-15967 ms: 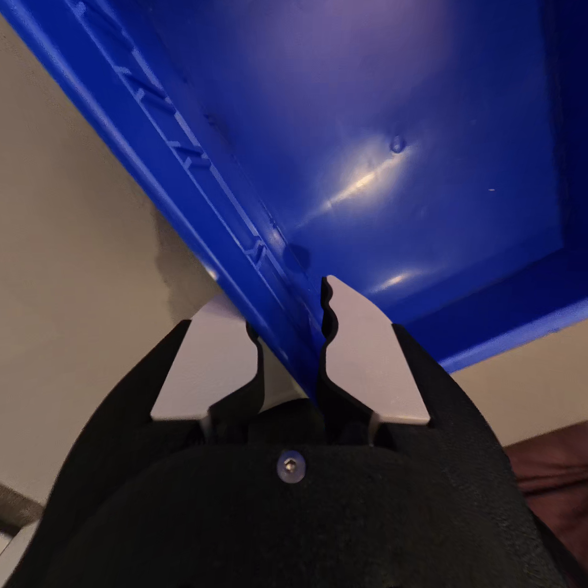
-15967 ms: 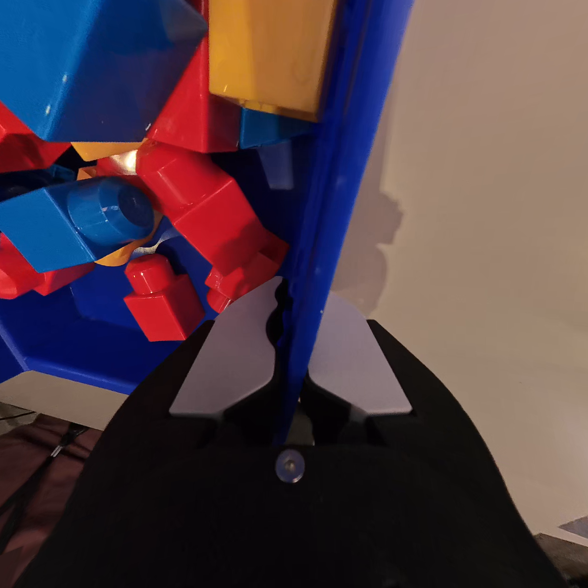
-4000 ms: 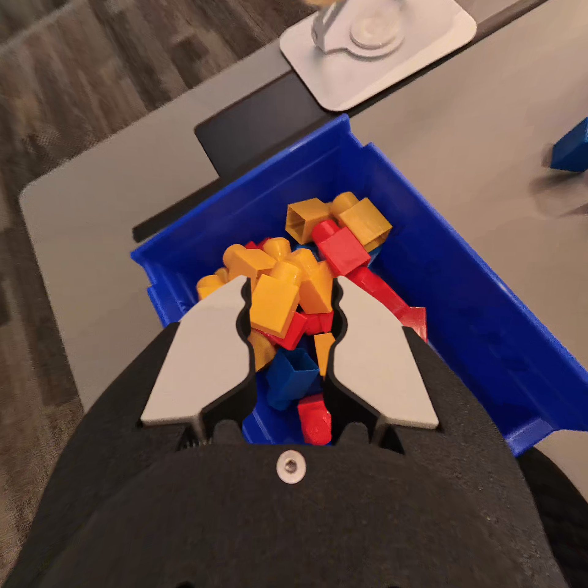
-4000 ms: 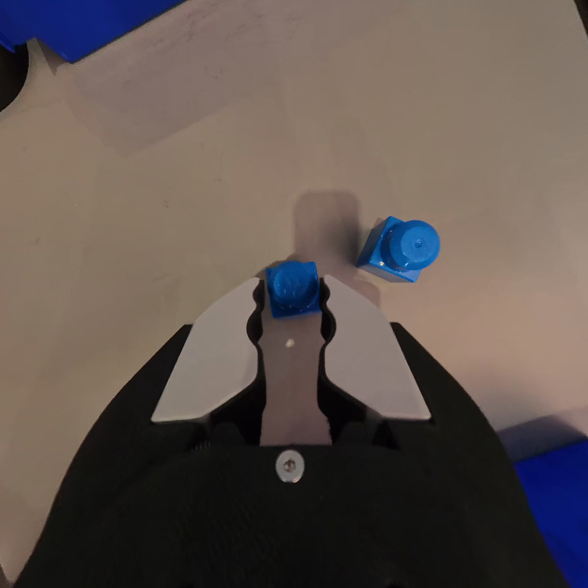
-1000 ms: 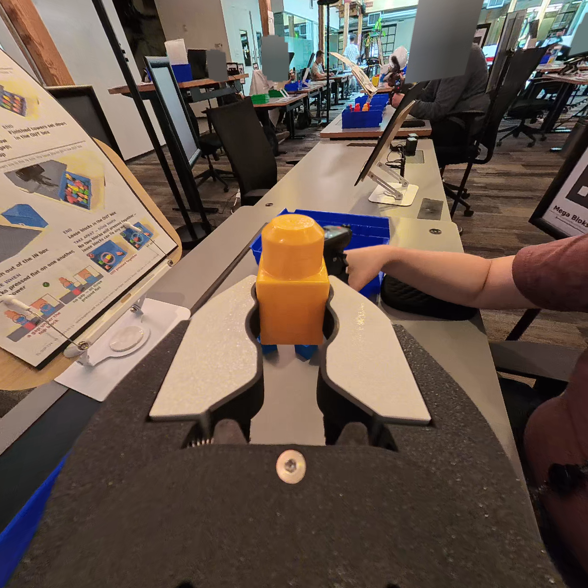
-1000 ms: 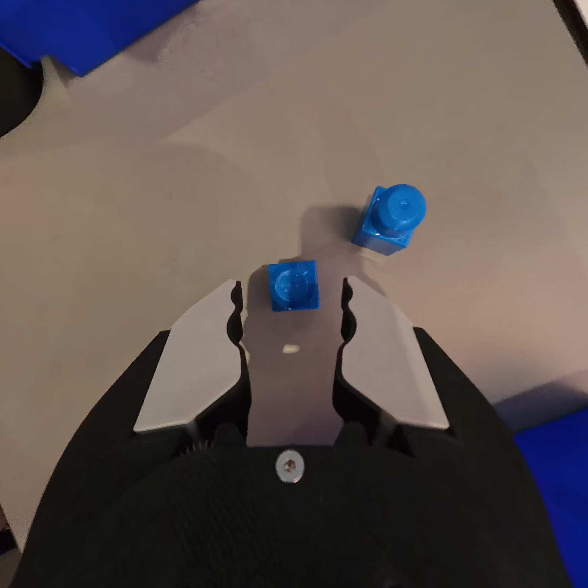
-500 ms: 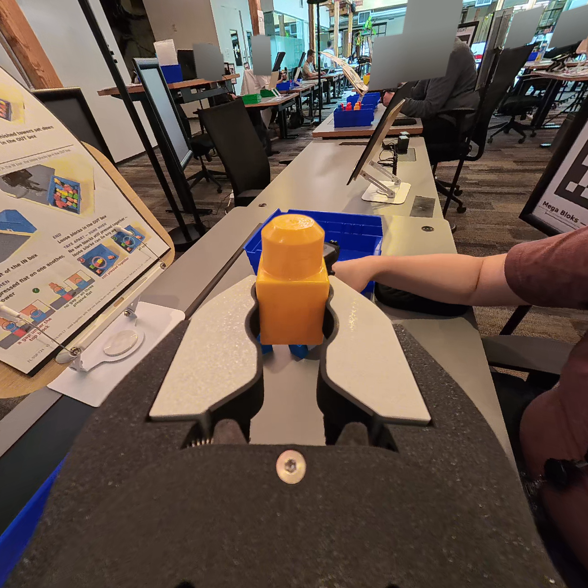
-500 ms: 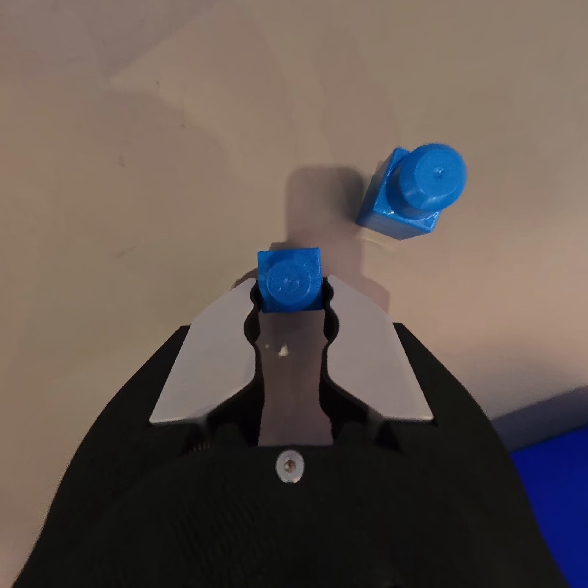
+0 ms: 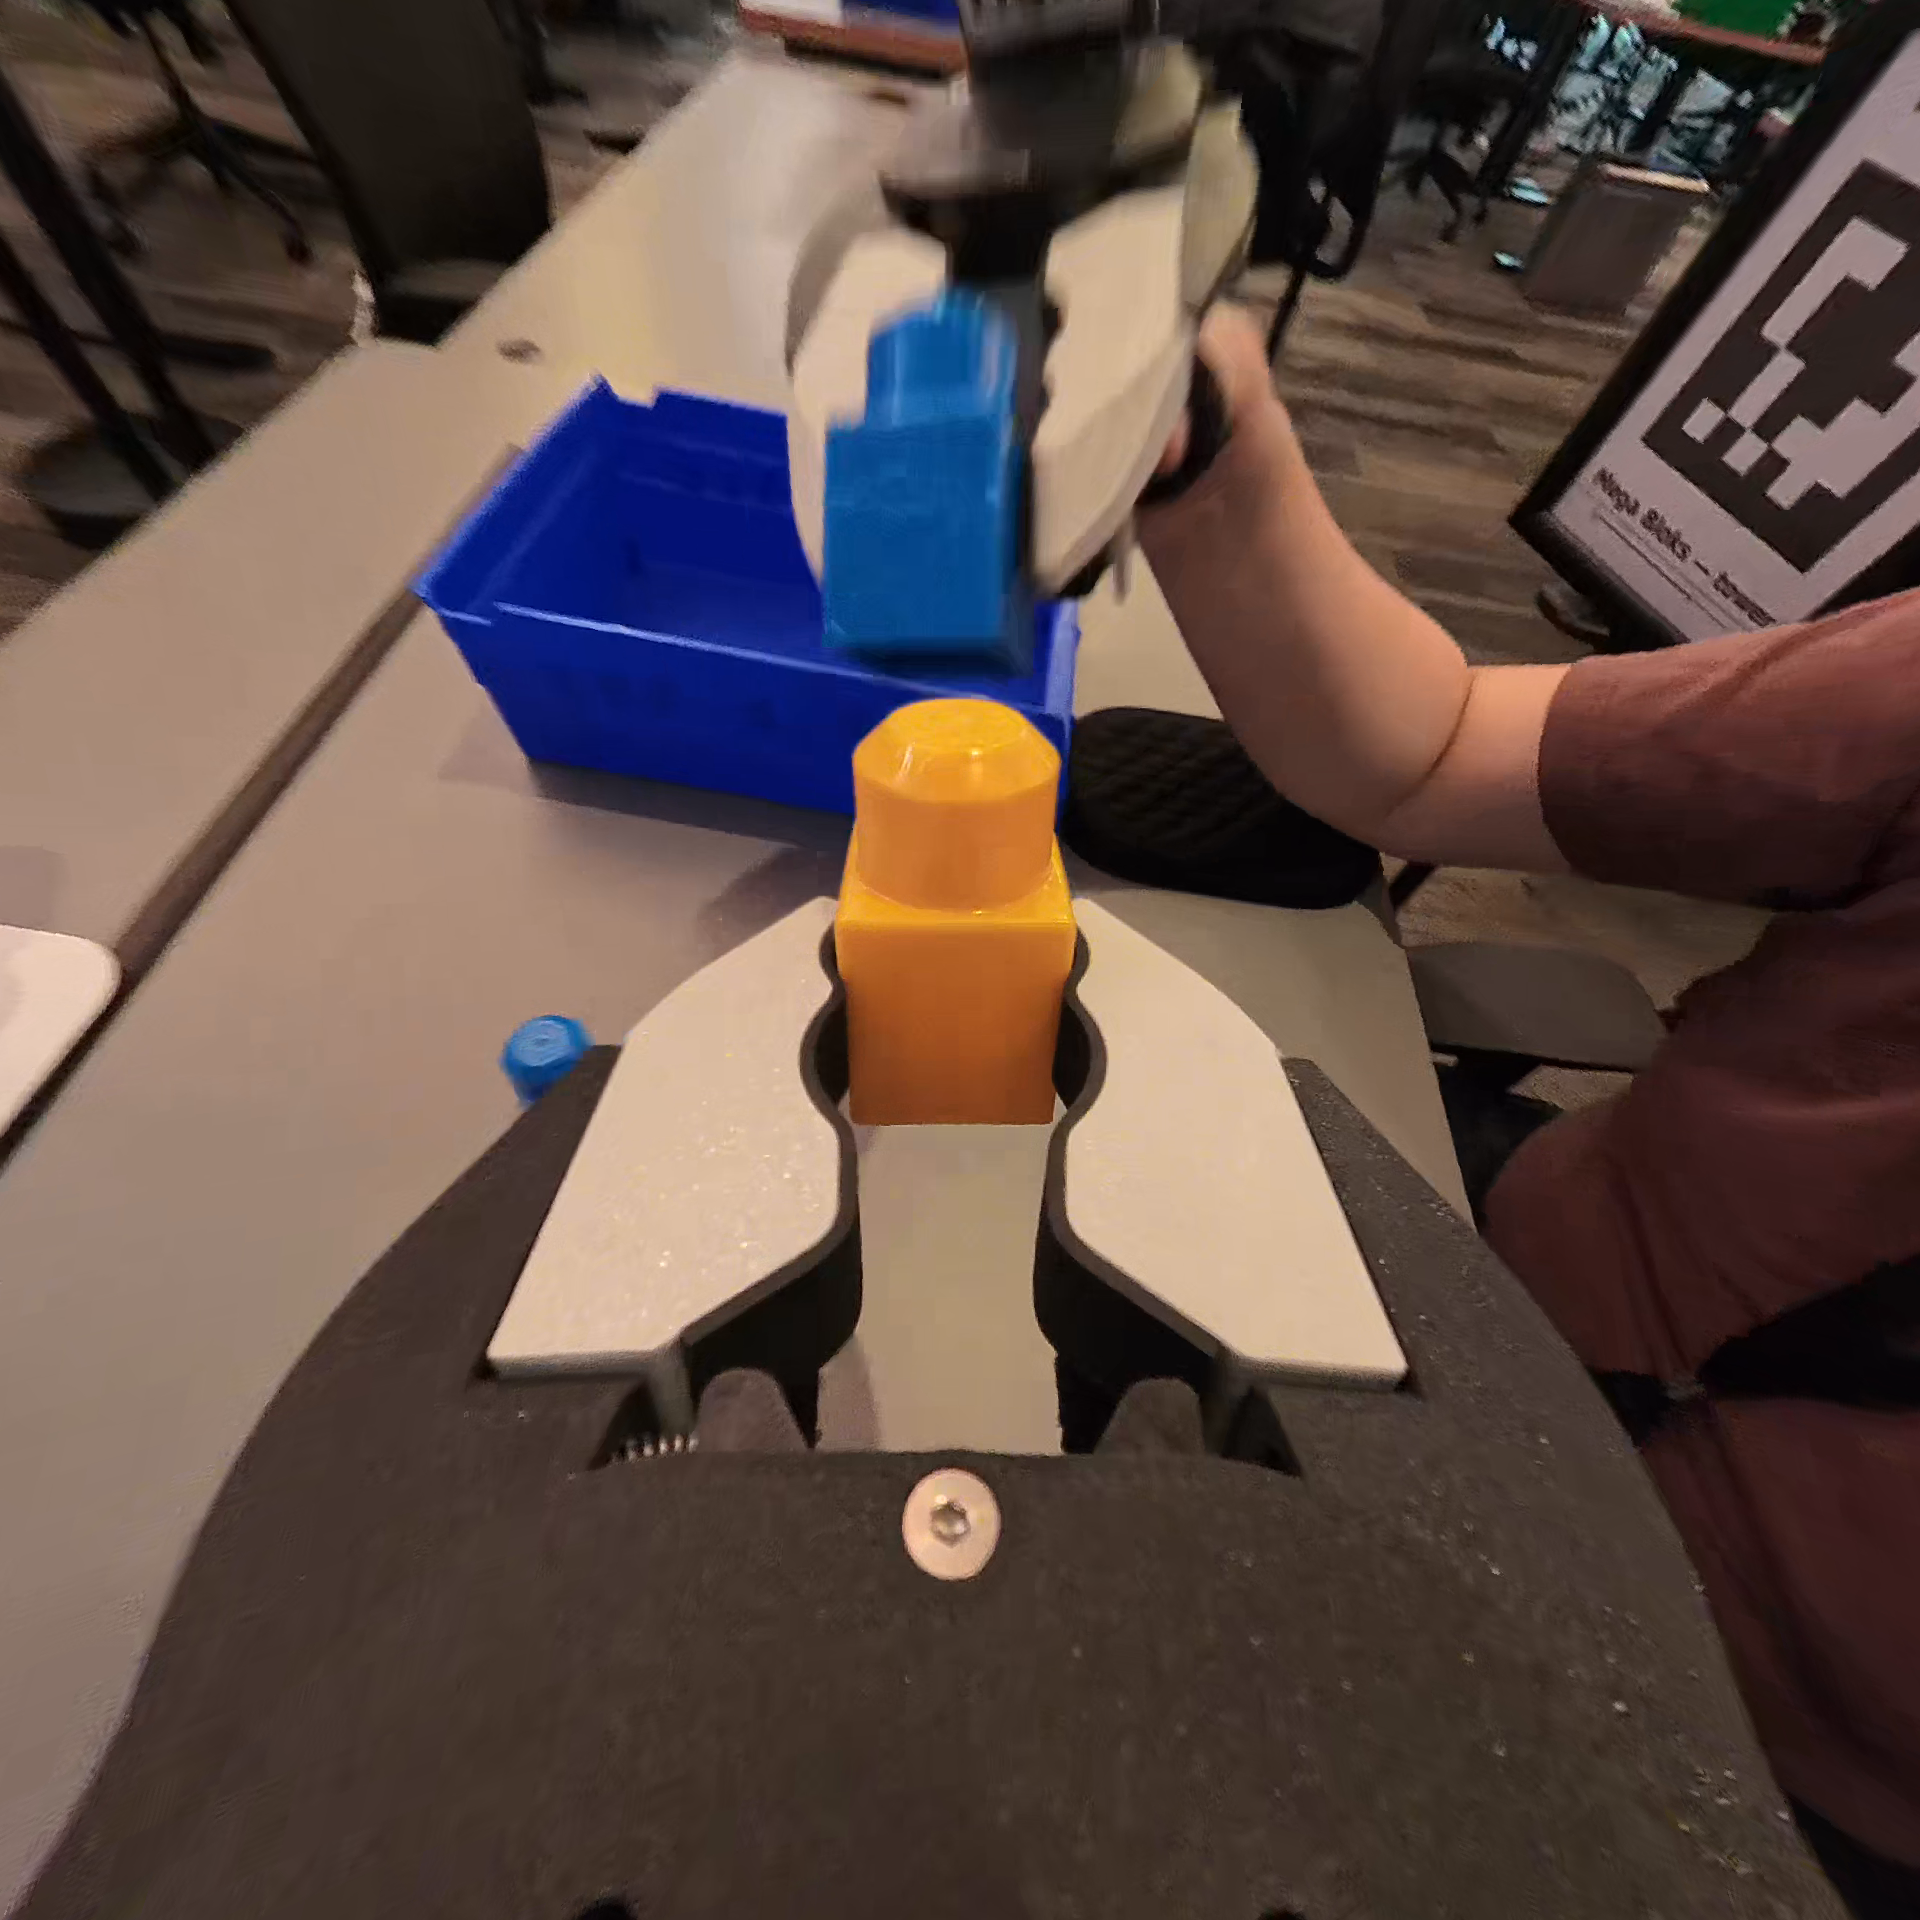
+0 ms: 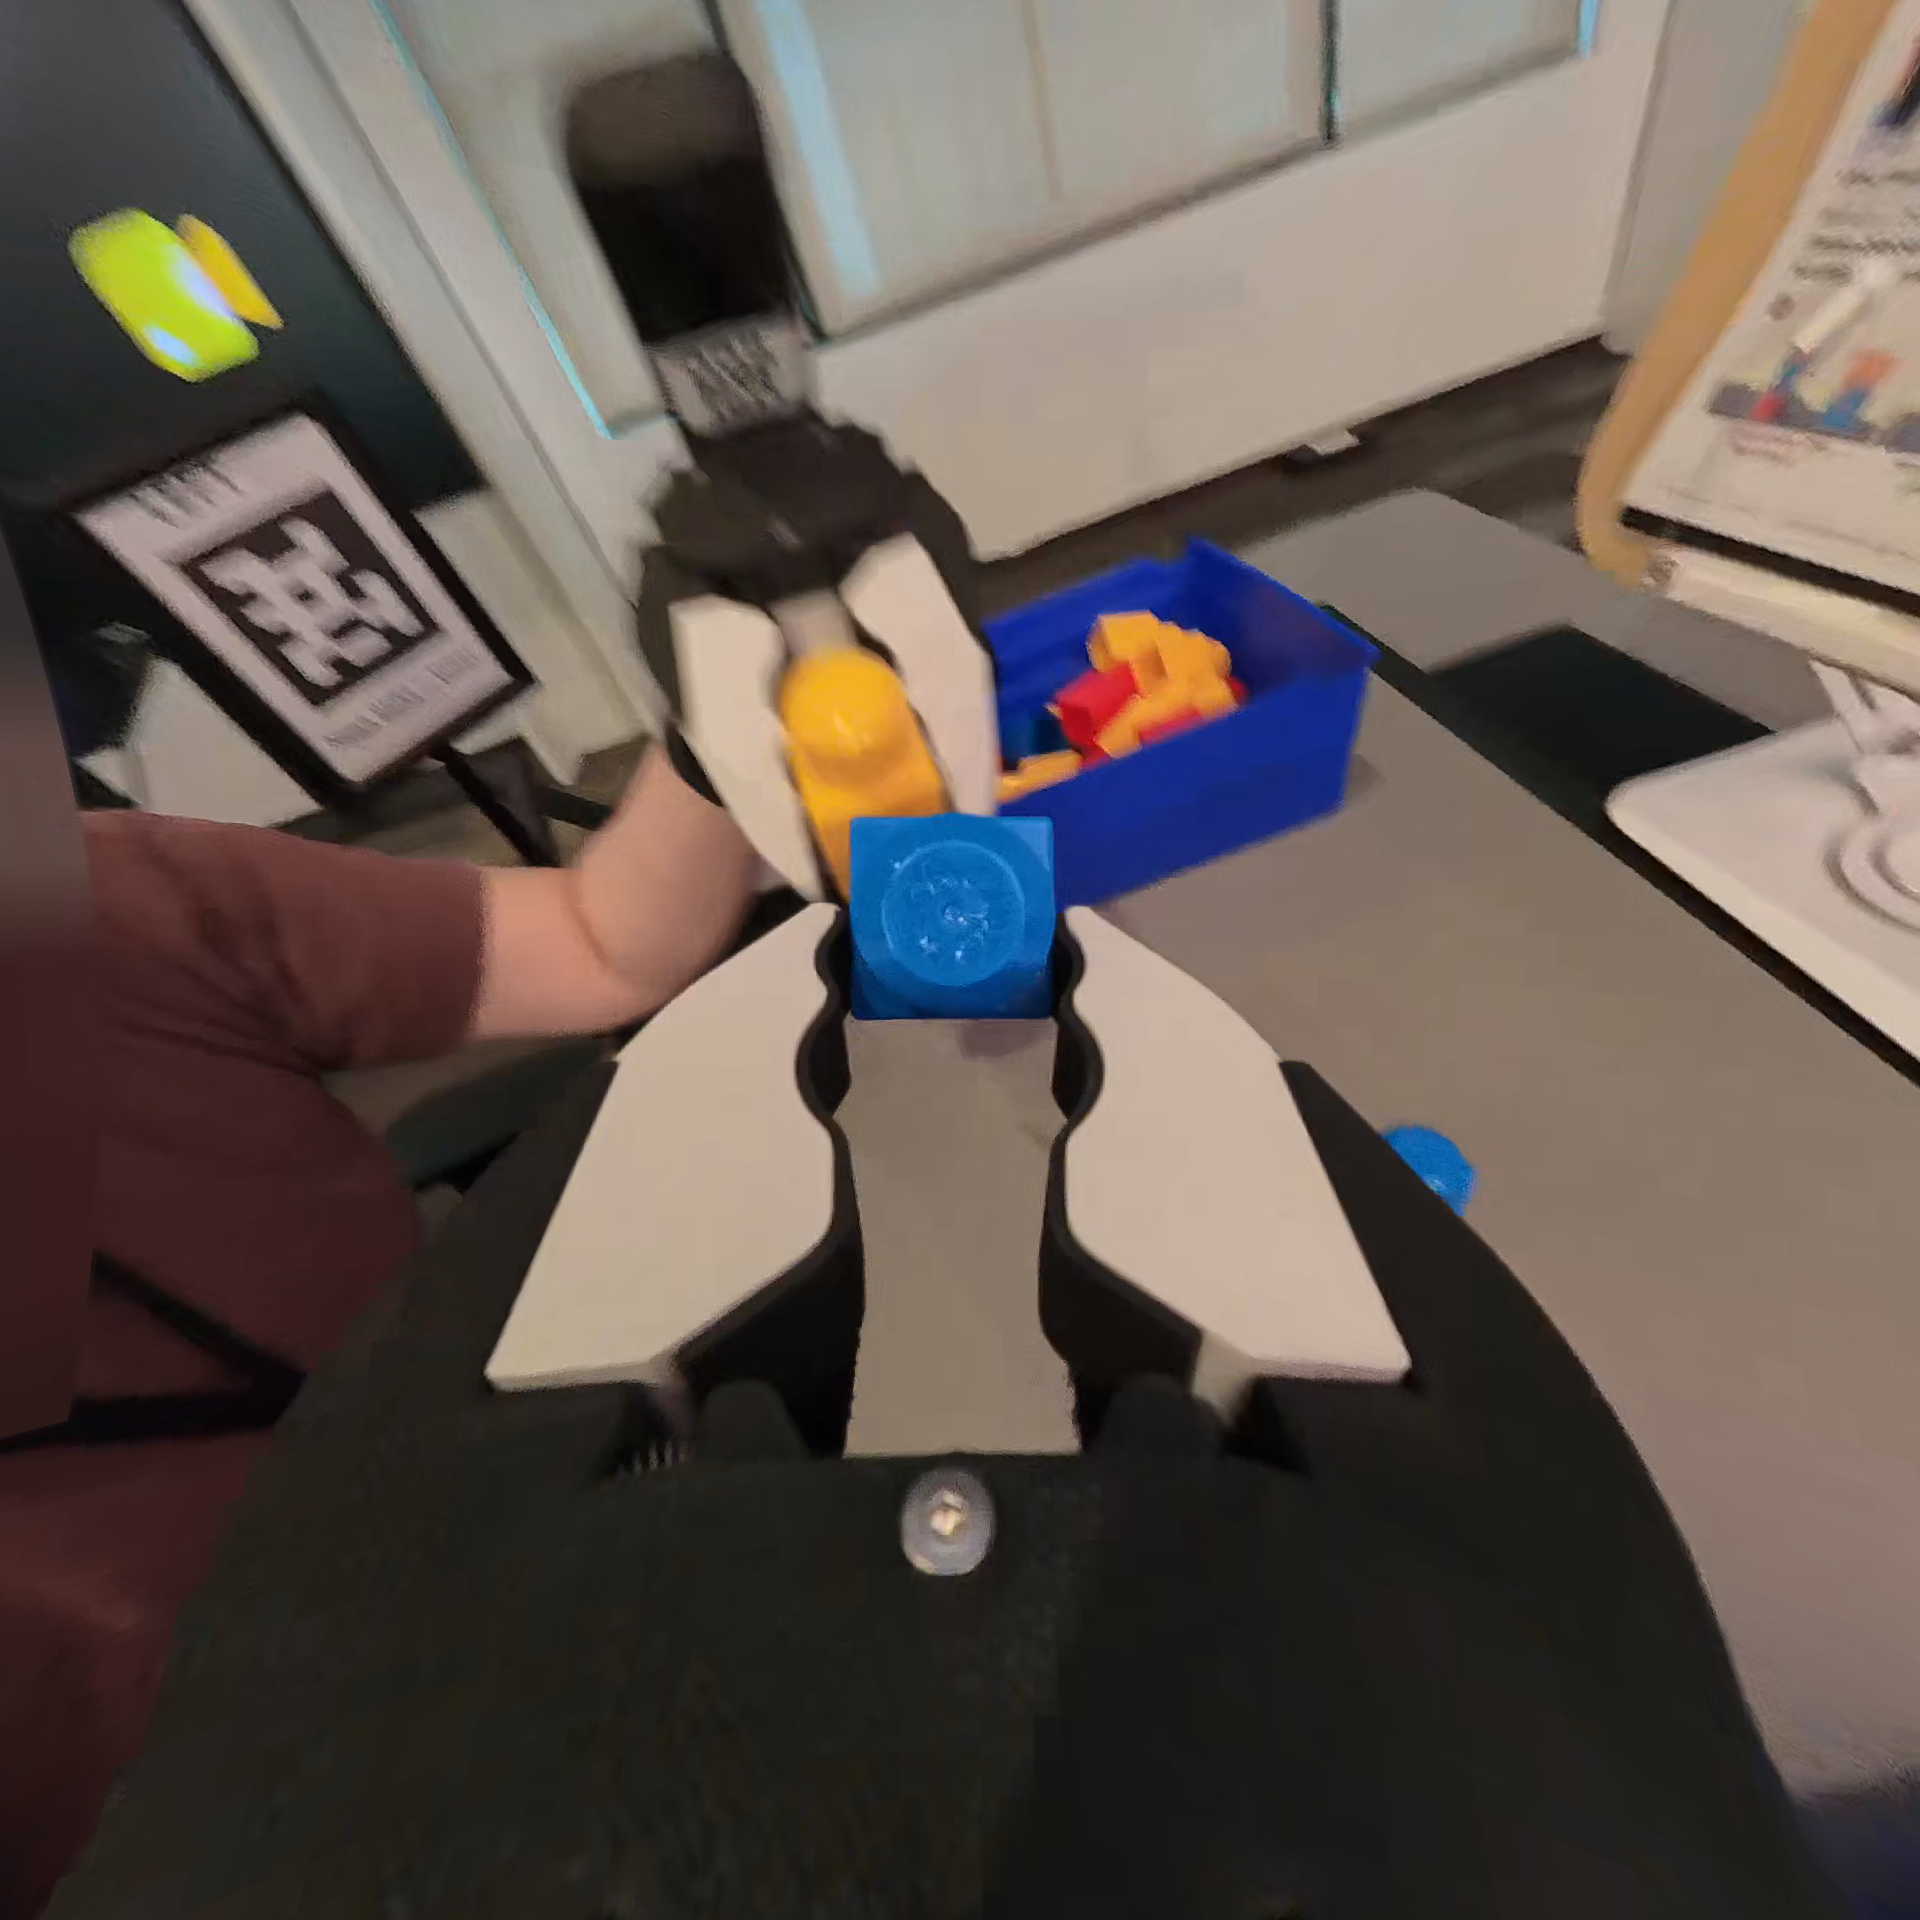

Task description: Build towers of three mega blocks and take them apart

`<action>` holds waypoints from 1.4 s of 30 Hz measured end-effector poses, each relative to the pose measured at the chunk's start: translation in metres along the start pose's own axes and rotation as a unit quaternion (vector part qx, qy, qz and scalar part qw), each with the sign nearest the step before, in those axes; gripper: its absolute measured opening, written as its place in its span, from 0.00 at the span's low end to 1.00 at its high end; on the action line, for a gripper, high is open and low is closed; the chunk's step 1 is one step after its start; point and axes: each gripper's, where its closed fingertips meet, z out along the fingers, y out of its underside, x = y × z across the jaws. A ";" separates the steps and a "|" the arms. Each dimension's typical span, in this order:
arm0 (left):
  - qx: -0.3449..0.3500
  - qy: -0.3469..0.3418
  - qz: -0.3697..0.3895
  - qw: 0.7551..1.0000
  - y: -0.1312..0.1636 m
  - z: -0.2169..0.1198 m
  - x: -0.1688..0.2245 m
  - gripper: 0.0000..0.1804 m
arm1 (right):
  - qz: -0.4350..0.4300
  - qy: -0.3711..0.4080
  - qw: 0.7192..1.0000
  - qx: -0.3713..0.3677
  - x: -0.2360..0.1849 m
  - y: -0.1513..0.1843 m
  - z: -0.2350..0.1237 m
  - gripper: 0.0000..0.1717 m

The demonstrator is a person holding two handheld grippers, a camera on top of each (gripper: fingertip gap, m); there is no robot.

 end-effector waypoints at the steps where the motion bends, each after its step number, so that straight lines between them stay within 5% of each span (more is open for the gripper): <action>1: -0.014 0.012 -0.005 1.000 0.006 0.010 0.002 0.20 | 0.002 -0.015 1.000 0.007 -0.006 -0.003 -0.004 0.21; 7: -0.072 0.050 -0.017 0.996 0.028 0.045 0.014 0.20 | -0.014 -0.021 0.997 -0.067 -0.011 0.017 0.003 0.21; 17: -0.147 0.095 -0.025 0.984 0.050 0.052 0.031 0.20 | -0.043 -0.025 0.980 -0.193 -0.022 0.058 0.018 0.21; 42: -0.204 0.118 -0.055 0.970 0.075 0.051 0.028 0.20 | 0.000 -0.042 0.966 -0.254 -0.016 0.088 0.031 0.21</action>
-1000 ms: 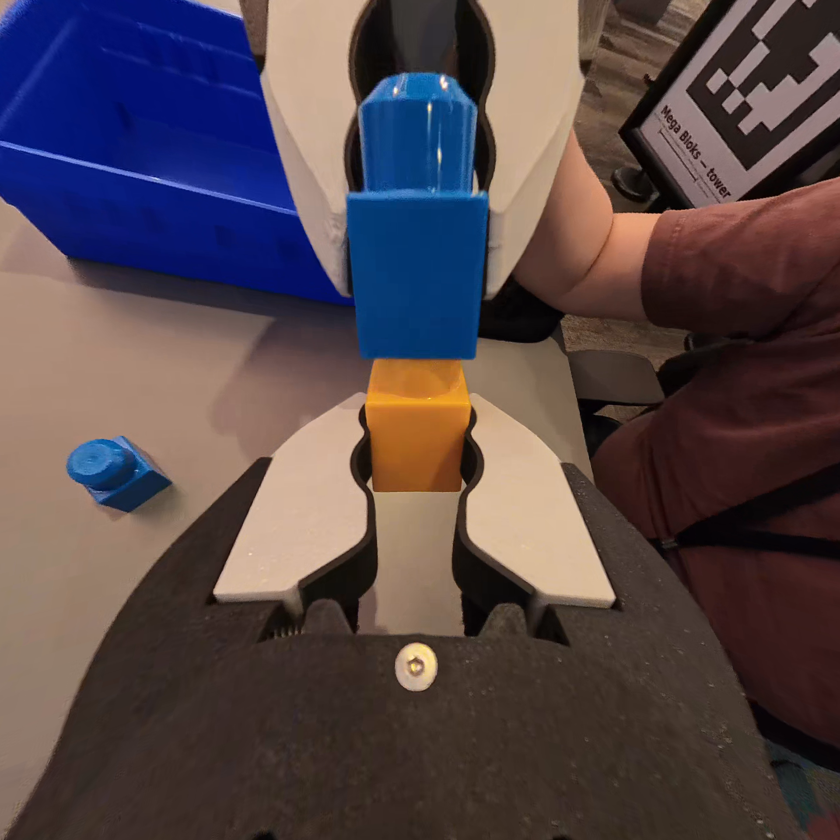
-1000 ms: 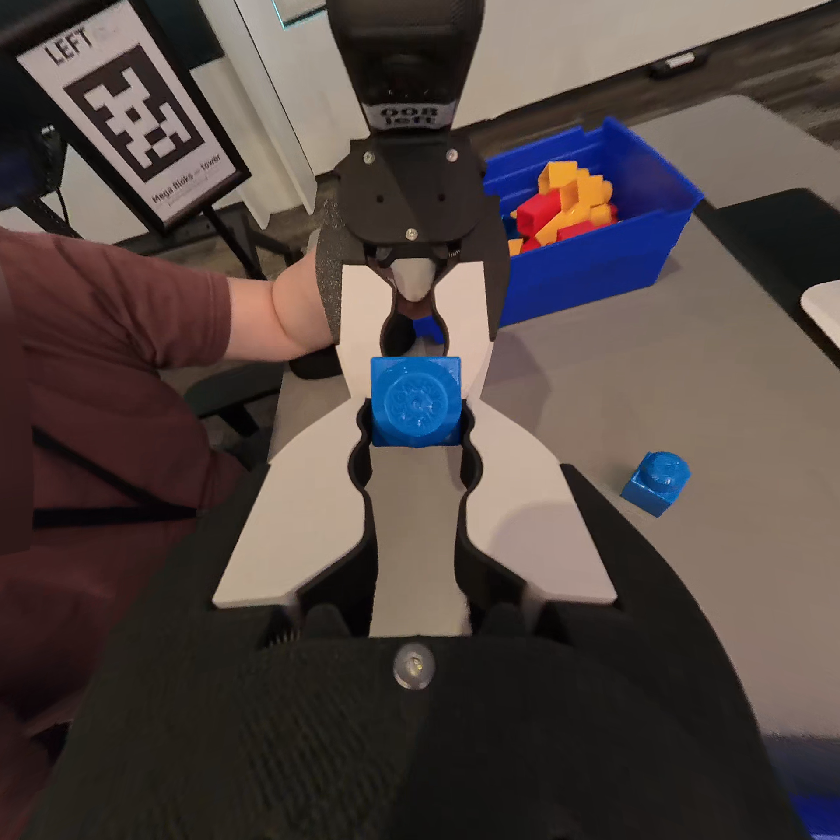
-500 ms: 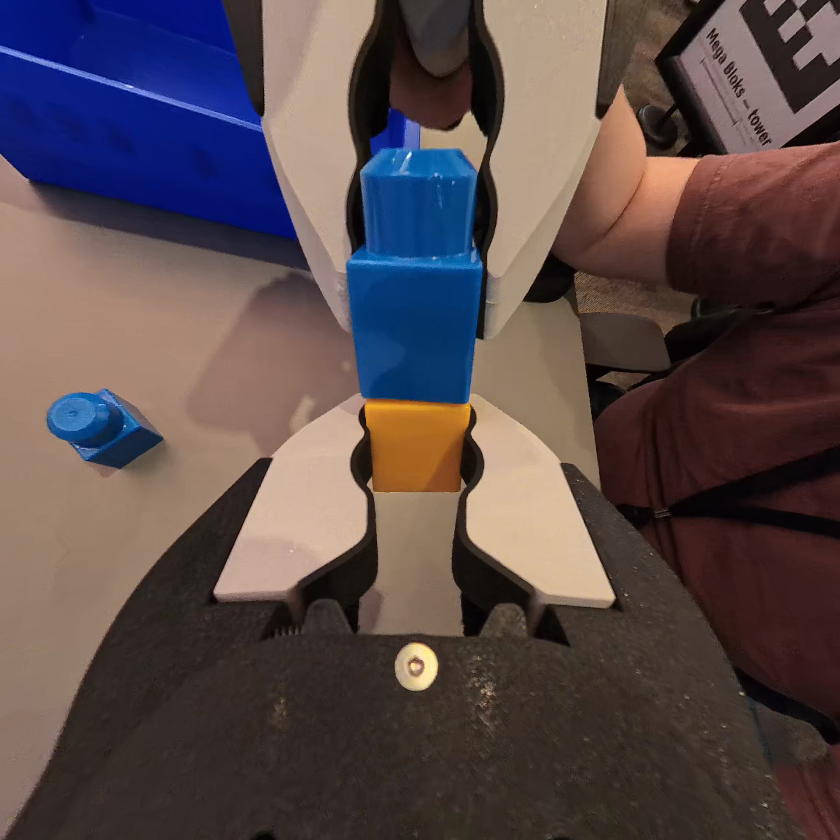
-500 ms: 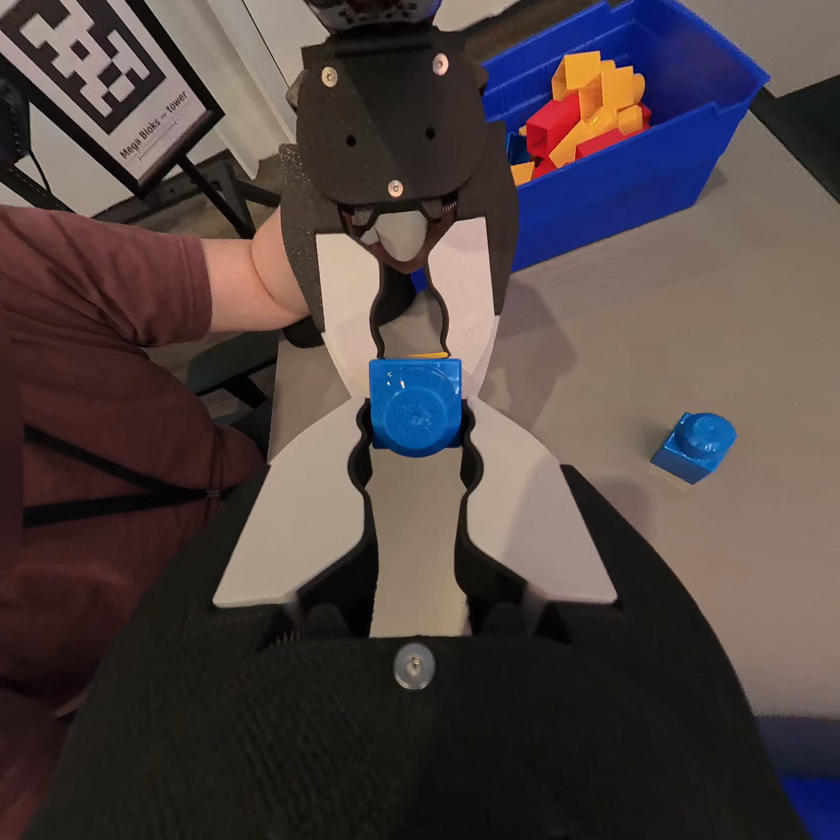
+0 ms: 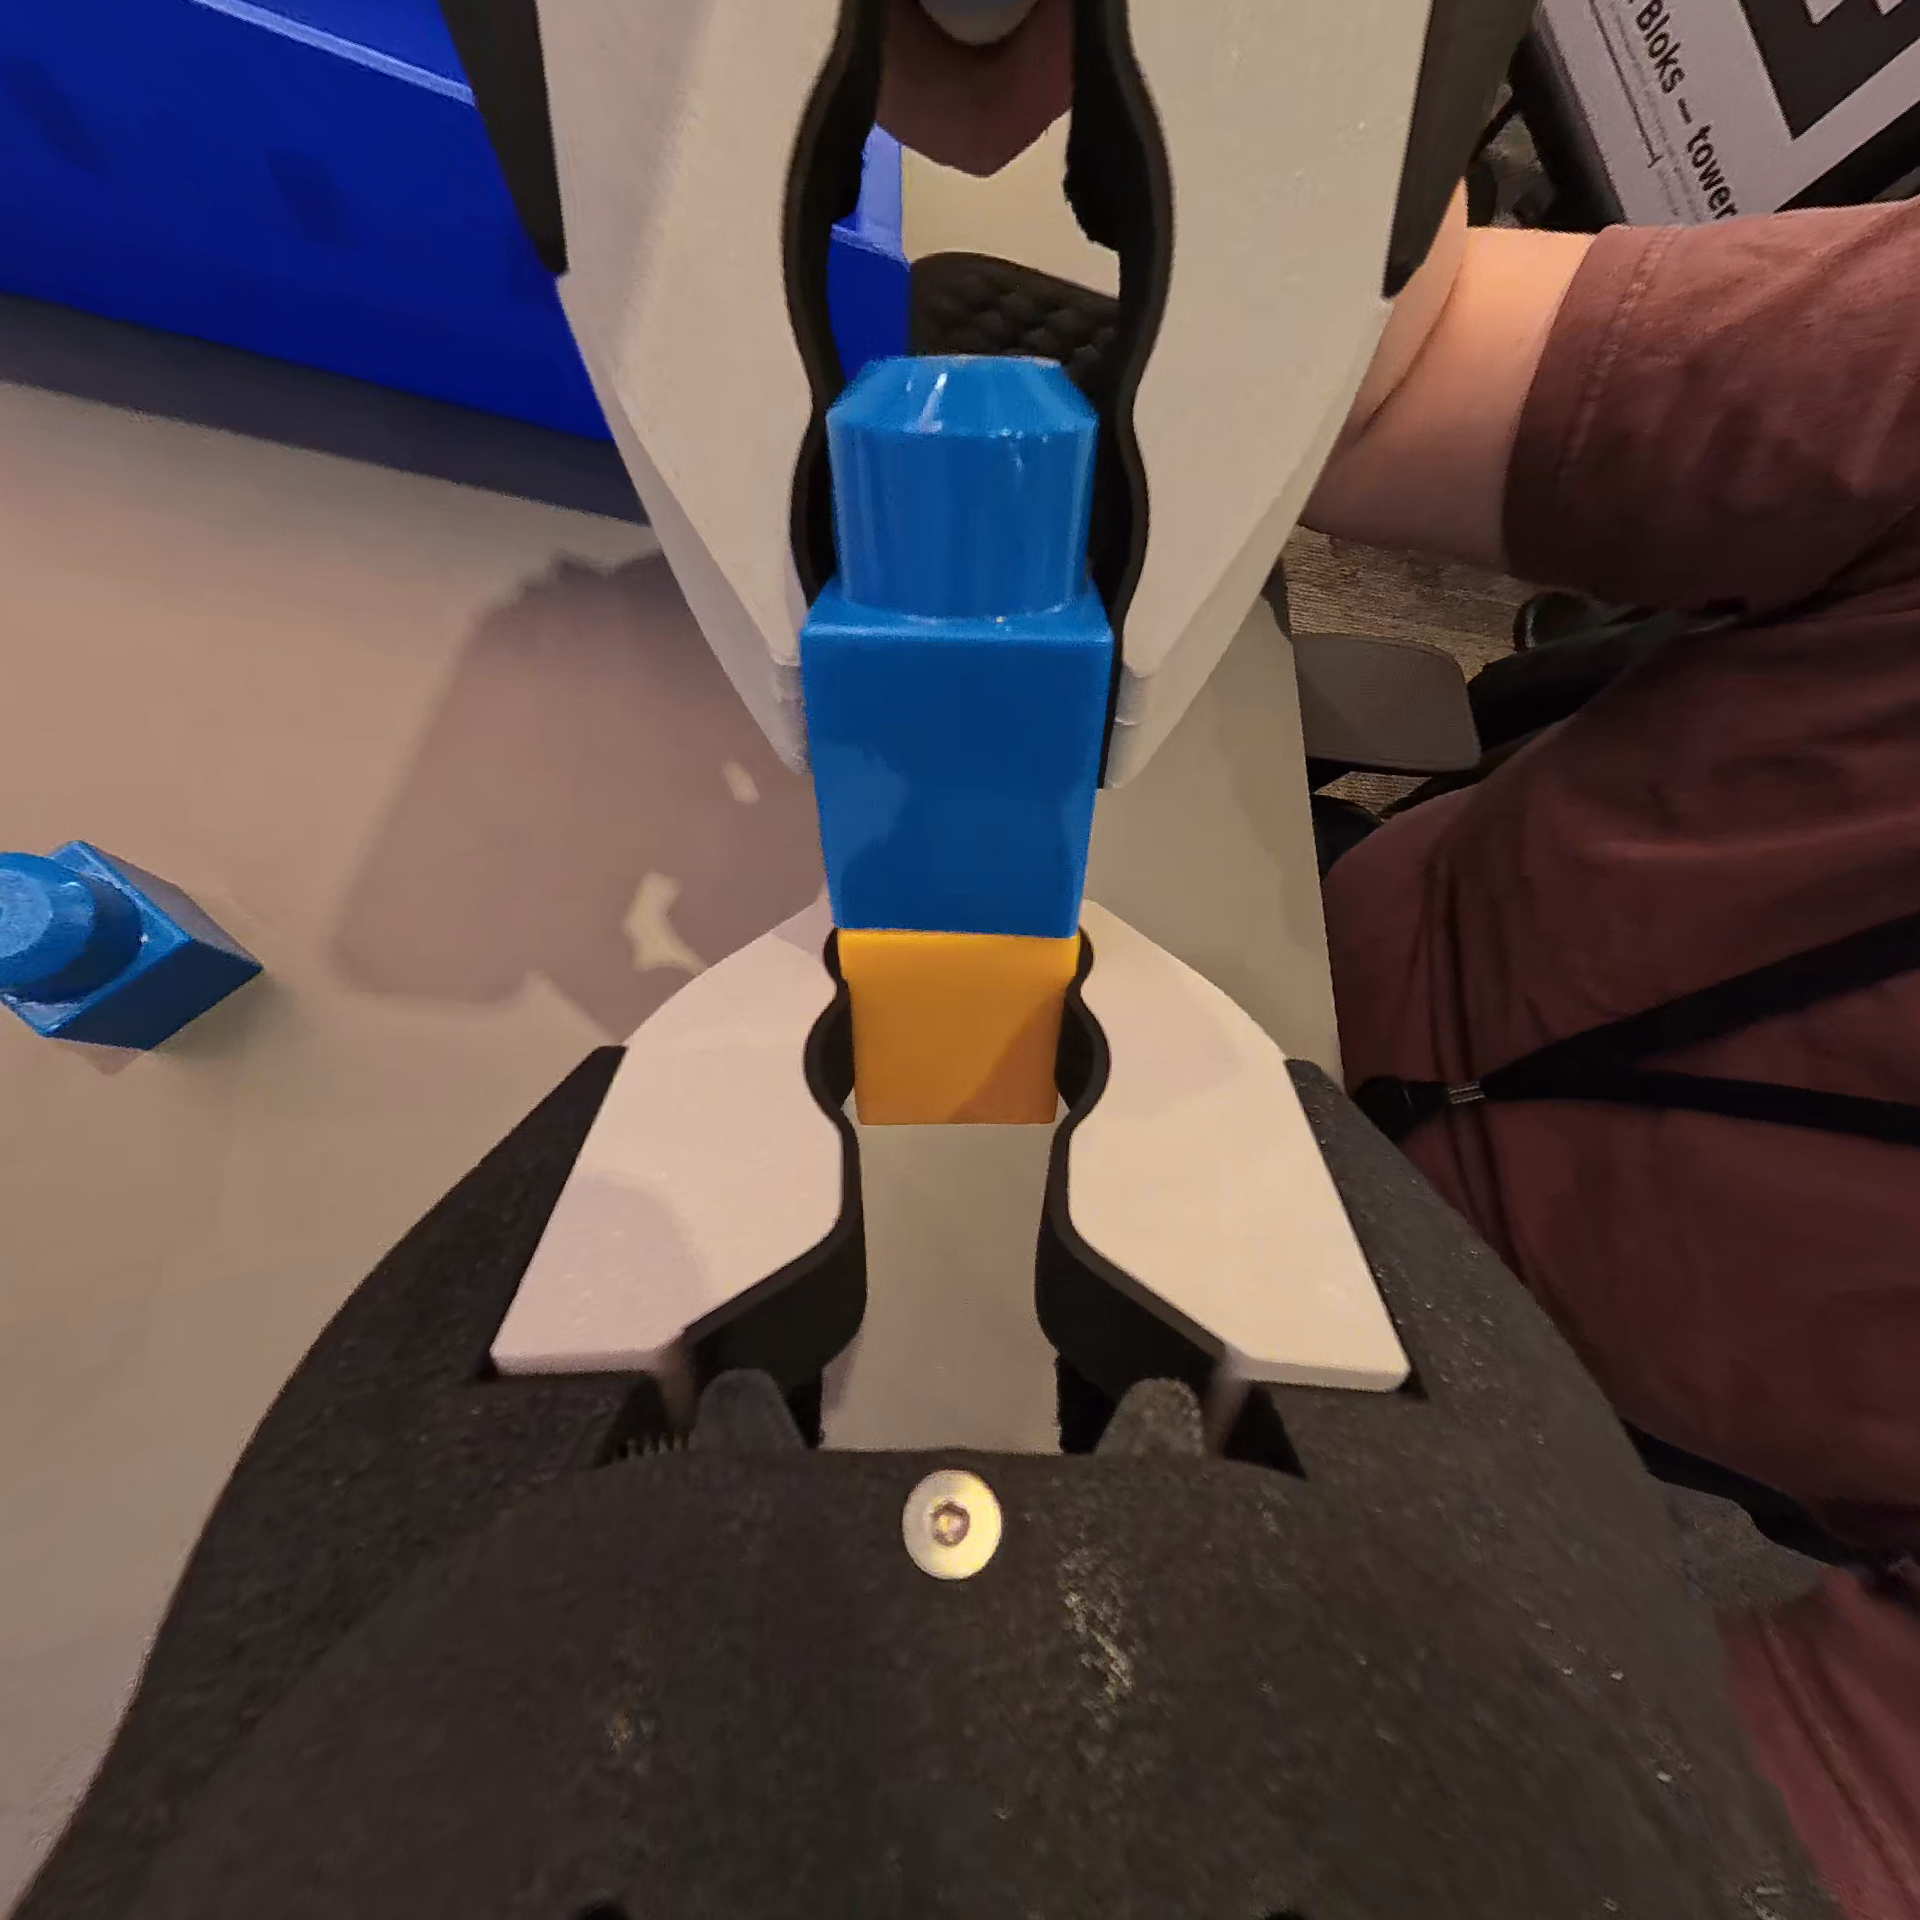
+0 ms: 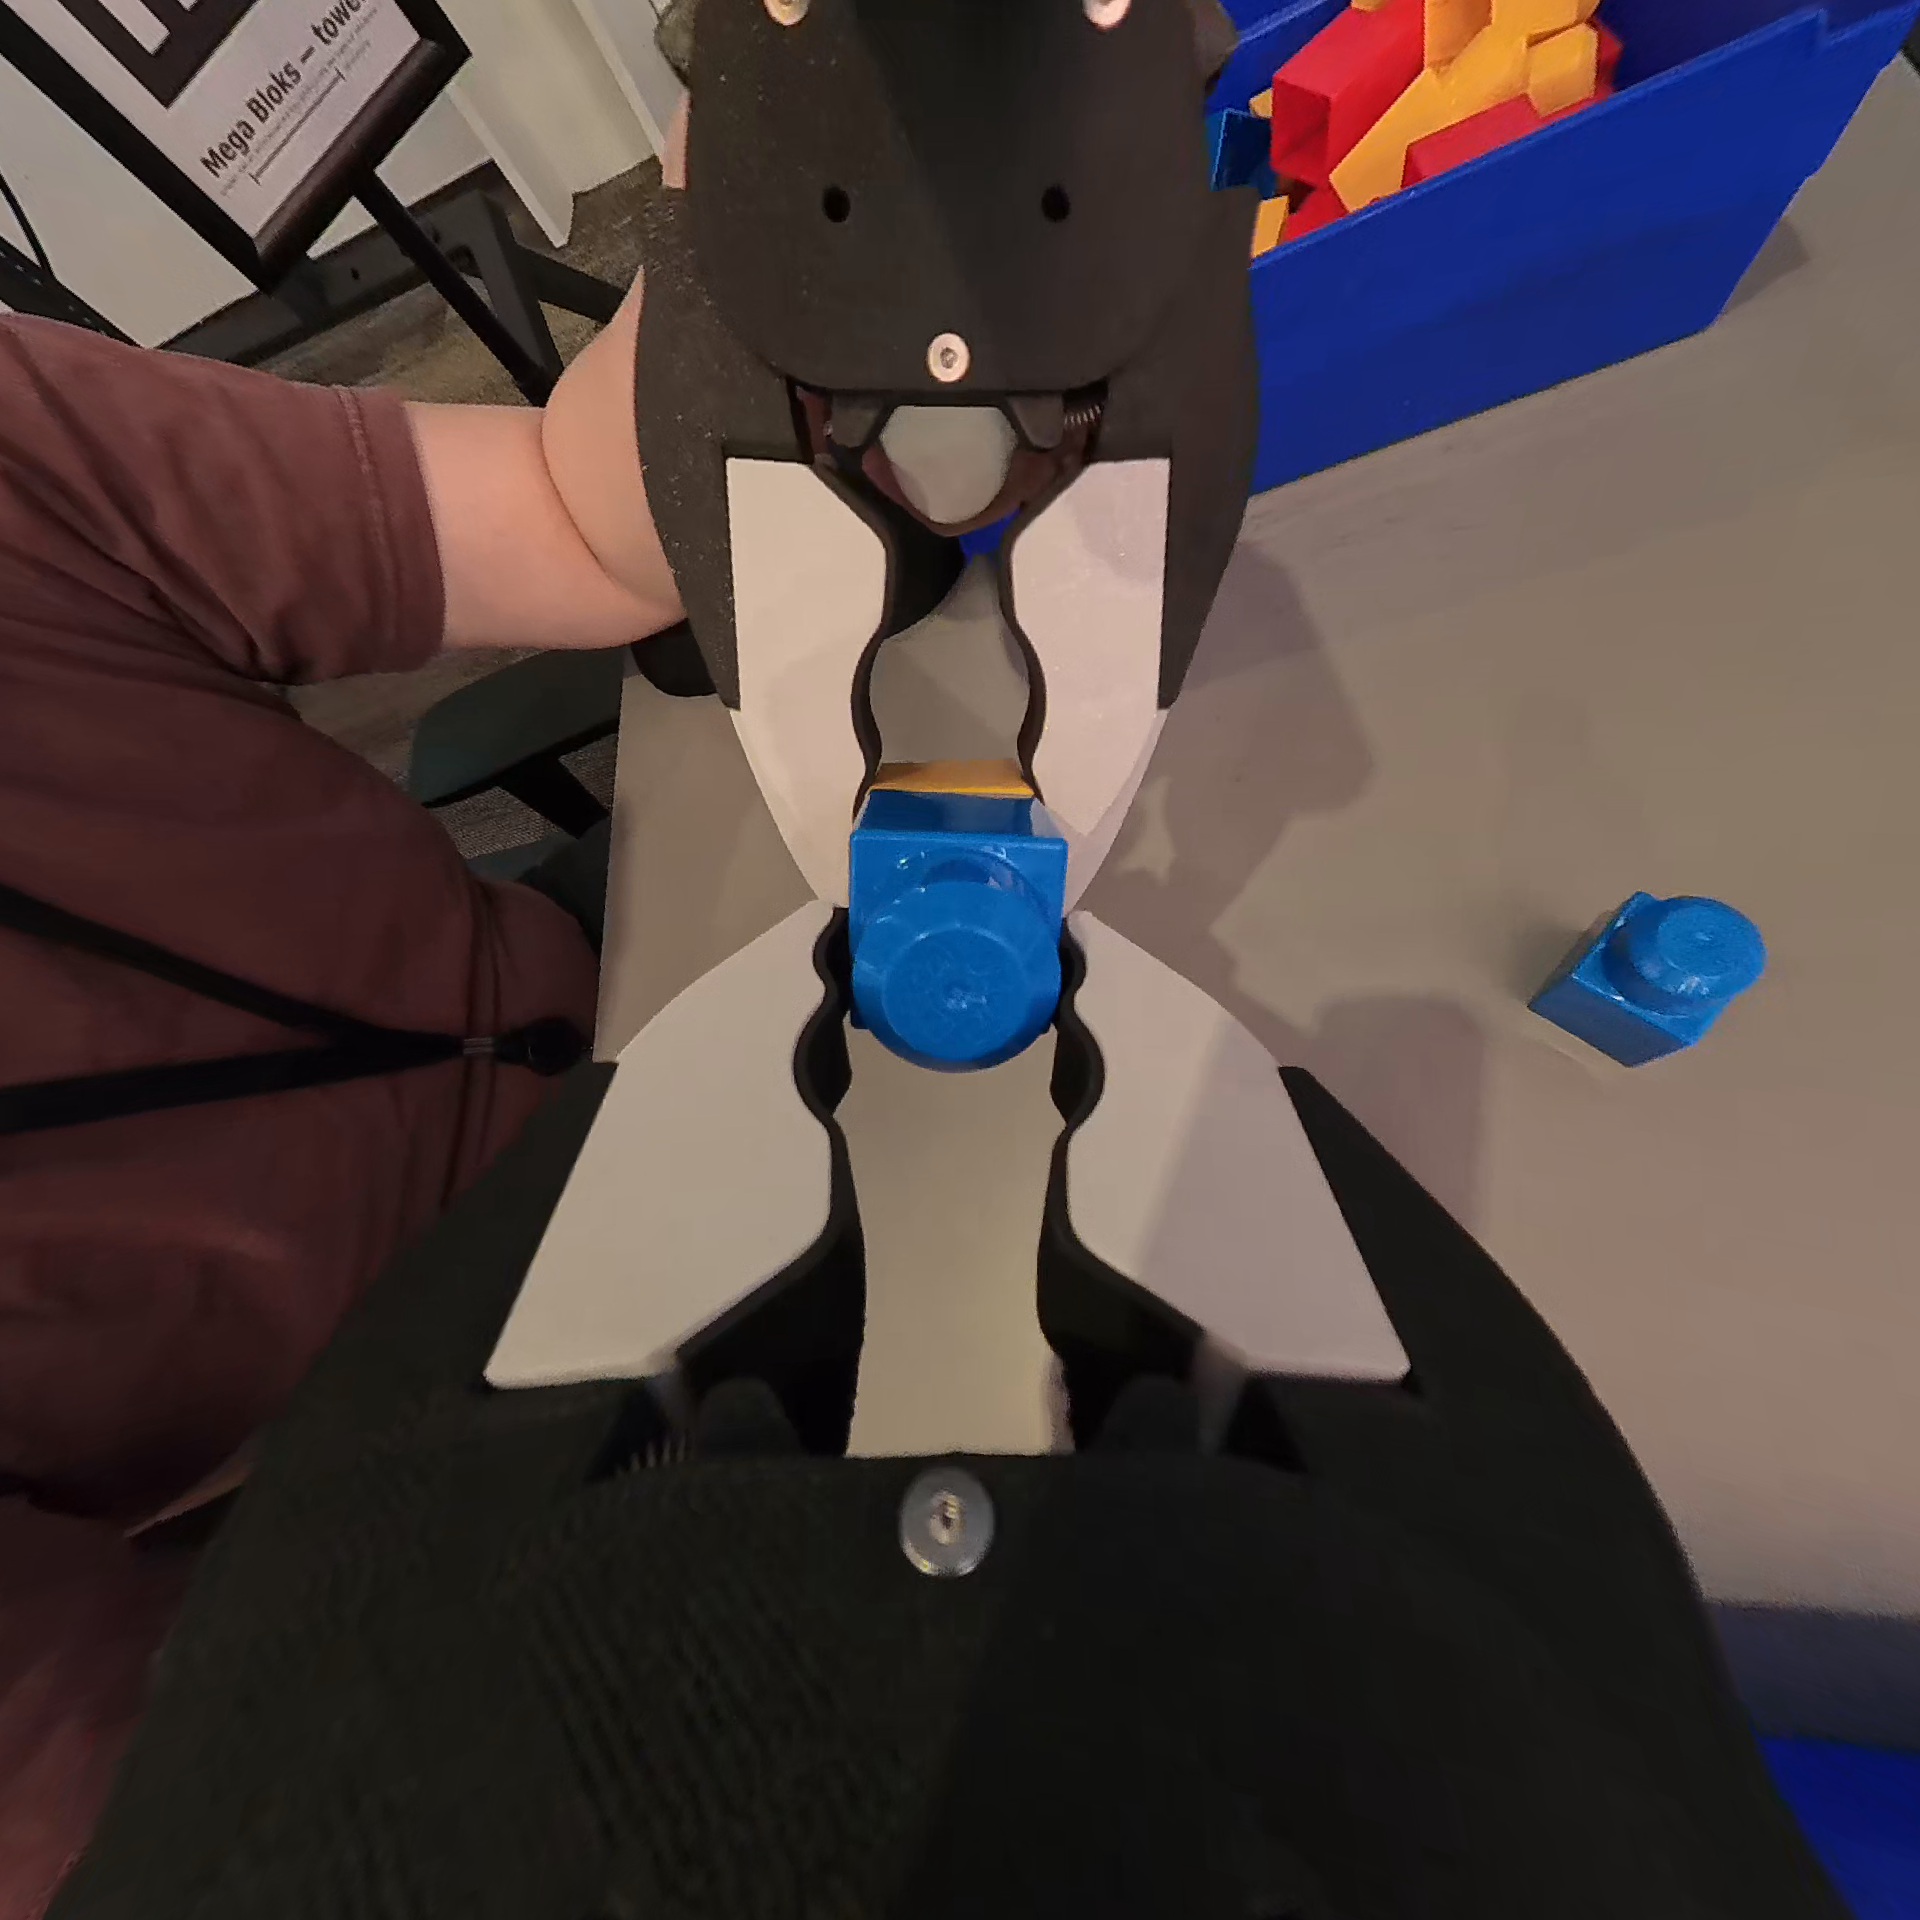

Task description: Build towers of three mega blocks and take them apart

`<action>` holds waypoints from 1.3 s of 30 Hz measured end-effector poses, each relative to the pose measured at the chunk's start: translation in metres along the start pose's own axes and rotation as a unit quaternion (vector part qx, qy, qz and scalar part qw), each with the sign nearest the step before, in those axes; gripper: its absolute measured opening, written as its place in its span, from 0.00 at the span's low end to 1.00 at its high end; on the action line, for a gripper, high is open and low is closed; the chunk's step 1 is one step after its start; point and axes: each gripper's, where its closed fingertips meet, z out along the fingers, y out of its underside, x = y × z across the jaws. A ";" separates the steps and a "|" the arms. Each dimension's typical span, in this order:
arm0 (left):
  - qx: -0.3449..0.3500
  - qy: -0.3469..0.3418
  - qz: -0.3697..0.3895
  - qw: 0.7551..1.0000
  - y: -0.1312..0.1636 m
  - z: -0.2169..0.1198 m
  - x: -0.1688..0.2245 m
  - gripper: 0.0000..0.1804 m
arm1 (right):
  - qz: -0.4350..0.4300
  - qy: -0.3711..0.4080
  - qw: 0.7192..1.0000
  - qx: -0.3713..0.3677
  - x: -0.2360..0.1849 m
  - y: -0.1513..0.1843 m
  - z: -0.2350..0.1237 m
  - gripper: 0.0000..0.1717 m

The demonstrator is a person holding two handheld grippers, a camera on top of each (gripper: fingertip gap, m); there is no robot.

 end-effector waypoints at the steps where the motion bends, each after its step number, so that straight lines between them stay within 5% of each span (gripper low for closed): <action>1: 0.001 0.008 -0.002 1.000 0.000 0.000 0.001 0.20 | -0.001 -0.001 1.000 0.001 -0.001 -0.001 0.000 0.21; 11: 0.015 0.012 0.000 1.000 -0.002 -0.002 0.001 0.20 | 0.000 0.014 1.000 0.017 0.001 -0.008 -0.001 0.21; 15: 0.090 0.000 -0.020 0.996 -0.014 -0.037 -0.010 0.20 | -0.052 0.098 0.974 0.198 0.013 -0.059 -0.049 0.37; 17: 0.138 -0.044 -0.027 0.989 -0.017 -0.069 -0.023 0.20 | -0.028 0.161 0.937 0.308 0.032 -0.078 -0.082 0.35; 19: 0.194 -0.079 -0.039 0.977 -0.022 -0.103 -0.029 0.20 | 0.043 0.242 0.910 0.334 0.070 -0.070 -0.087 0.31; 26: 0.277 -0.178 -0.022 0.944 -0.016 -0.176 -0.026 0.20 | 0.136 0.351 0.924 0.067 0.159 0.026 0.028 0.37; 34: 0.260 -0.180 -0.004 0.949 -0.017 -0.172 -0.018 0.20 | 0.134 0.417 0.899 0.027 0.194 0.049 0.046 0.39; 39: 0.254 -0.175 0.002 0.951 -0.018 -0.167 -0.017 0.20 | 0.151 0.391 0.907 0.035 0.199 0.056 0.057 0.33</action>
